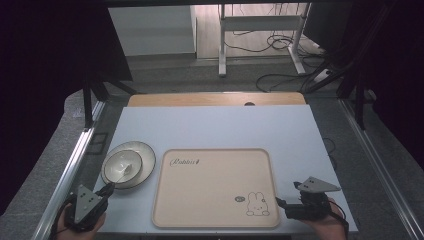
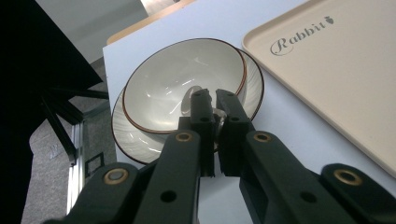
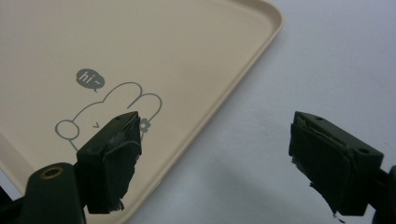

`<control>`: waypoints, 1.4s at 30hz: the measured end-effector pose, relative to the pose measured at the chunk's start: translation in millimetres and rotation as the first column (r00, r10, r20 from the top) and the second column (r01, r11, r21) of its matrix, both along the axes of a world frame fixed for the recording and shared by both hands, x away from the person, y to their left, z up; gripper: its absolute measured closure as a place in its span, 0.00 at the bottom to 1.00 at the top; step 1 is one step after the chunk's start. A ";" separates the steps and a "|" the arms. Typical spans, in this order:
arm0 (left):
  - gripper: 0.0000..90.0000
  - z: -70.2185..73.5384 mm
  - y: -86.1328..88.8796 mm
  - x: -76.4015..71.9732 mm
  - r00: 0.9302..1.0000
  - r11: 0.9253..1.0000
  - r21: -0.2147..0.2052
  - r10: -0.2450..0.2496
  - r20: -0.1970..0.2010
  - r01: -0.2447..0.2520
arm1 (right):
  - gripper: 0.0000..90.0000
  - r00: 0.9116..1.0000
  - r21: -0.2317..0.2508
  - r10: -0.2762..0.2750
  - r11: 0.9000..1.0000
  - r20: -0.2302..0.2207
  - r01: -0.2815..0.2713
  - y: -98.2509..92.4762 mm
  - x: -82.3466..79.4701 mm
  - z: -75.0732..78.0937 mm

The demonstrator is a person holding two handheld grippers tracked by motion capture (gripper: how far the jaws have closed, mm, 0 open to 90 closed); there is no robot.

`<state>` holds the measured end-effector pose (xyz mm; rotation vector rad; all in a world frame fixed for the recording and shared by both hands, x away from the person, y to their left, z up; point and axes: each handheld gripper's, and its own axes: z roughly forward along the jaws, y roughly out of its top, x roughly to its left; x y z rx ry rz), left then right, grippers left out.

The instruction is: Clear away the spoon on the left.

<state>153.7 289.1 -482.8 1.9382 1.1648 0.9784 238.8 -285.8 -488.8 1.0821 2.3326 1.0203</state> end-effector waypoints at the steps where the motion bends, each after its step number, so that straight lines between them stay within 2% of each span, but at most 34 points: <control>1: 0.97 0.3 -0.2 -0.1 1.000 1.000 0.000 -0.001 0.001 0.001 | 0.19 1.000 -0.001 0.000 1.000 -0.002 0.000 -0.1 0.0 0.1; 24: 0.98 4.5 -4.7 -0.9 1.000 1.000 -0.016 -0.022 0.021 0.022 | 0.19 1.000 -0.015 0.003 1.000 -0.022 -0.004 0.9 0.9 -2.9; 42: 0.97 4.5 -7.3 0.3 1.000 0.999 -0.017 -0.029 0.009 0.030 | 0.18 0.999 -0.024 0.011 1.000 -0.040 -0.012 2.1 1.7 -5.1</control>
